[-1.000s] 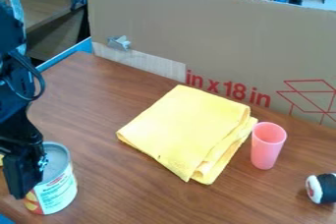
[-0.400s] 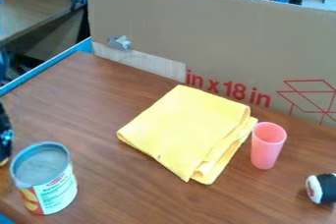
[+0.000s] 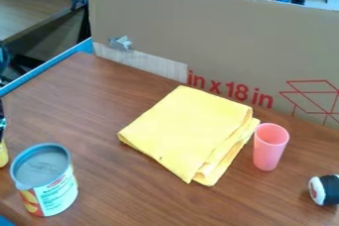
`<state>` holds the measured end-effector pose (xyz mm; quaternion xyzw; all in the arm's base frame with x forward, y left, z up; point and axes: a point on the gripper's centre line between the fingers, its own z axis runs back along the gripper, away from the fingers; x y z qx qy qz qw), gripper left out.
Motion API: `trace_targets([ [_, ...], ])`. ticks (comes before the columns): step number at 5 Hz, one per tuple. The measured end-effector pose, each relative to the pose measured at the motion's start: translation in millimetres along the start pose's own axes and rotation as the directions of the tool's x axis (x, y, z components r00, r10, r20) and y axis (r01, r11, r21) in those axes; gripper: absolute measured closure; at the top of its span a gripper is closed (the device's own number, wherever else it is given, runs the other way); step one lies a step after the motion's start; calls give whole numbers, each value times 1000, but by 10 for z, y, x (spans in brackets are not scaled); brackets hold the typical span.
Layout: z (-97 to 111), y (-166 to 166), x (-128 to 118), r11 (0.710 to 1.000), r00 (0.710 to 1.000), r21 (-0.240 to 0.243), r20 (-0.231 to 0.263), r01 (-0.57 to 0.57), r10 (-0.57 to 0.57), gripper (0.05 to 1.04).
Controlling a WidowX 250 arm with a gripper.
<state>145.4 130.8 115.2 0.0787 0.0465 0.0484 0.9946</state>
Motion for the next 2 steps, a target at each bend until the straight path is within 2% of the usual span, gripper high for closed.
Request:
trace_targets([
  [2,-84,286,176,1000,999,-5,-31,-8,8,83],
])
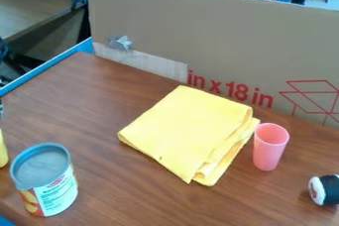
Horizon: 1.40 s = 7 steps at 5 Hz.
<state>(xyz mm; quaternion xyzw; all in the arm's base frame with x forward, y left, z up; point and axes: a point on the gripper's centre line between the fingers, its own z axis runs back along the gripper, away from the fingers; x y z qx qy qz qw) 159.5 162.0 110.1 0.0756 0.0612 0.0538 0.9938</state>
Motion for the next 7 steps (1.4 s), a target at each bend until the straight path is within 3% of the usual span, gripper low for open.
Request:
trace_targets([
  [1,-92,27,22,1000,999,-6,-46,2,-2,83],
  [3,-199,129,39,999,996,-34,-83,-20,17,83],
  [5,-289,196,115,998,995,-51,-93,-44,39,140],
  [7,-354,206,119,993,996,-103,-73,-65,58,702],
])
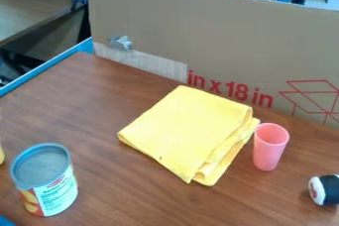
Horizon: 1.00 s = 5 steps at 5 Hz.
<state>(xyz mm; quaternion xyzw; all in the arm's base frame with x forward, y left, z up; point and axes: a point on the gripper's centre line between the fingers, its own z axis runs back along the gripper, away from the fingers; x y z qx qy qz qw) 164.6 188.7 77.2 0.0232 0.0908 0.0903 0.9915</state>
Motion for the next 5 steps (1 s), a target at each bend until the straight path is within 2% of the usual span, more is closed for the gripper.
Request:
trace_targets([
  [1,21,27,15,1000,1000,-17,19,-13,13,890],
  [2,20,-4,1,998,999,-58,19,-31,32,964],
  [3,38,-37,2,994,999,-105,38,-32,37,978],
  [4,354,-220,39,994,990,-107,138,-7,22,978],
  [5,690,-746,130,990,973,-71,206,118,-102,978],
])
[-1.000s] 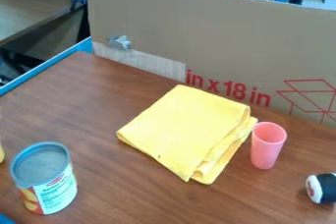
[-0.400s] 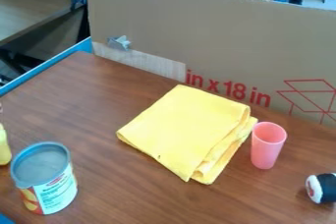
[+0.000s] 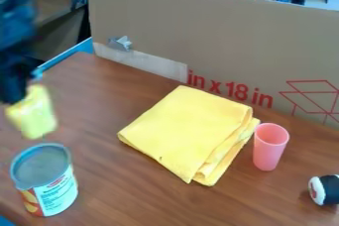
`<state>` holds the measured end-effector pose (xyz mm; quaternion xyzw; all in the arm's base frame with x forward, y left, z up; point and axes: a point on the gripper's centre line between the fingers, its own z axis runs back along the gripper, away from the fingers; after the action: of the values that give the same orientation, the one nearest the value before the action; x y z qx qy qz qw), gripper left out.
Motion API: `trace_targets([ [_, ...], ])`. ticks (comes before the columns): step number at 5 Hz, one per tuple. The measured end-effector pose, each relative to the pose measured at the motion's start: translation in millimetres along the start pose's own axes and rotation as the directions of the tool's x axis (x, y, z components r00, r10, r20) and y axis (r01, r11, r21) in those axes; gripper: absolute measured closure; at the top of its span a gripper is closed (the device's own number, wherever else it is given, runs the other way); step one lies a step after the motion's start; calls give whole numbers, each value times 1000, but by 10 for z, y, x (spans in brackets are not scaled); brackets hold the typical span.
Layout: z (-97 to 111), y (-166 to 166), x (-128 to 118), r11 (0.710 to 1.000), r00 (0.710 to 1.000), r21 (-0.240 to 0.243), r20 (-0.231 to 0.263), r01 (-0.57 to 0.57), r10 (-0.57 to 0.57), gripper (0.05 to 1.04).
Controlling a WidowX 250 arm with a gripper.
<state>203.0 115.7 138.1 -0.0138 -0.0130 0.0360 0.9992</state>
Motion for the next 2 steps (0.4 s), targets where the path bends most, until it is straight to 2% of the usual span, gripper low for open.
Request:
trace_targets([
  [1,103,-546,149,986,986,2,8,166,-166,978],
  [2,212,-1043,337,953,950,-2,69,304,-303,978],
])
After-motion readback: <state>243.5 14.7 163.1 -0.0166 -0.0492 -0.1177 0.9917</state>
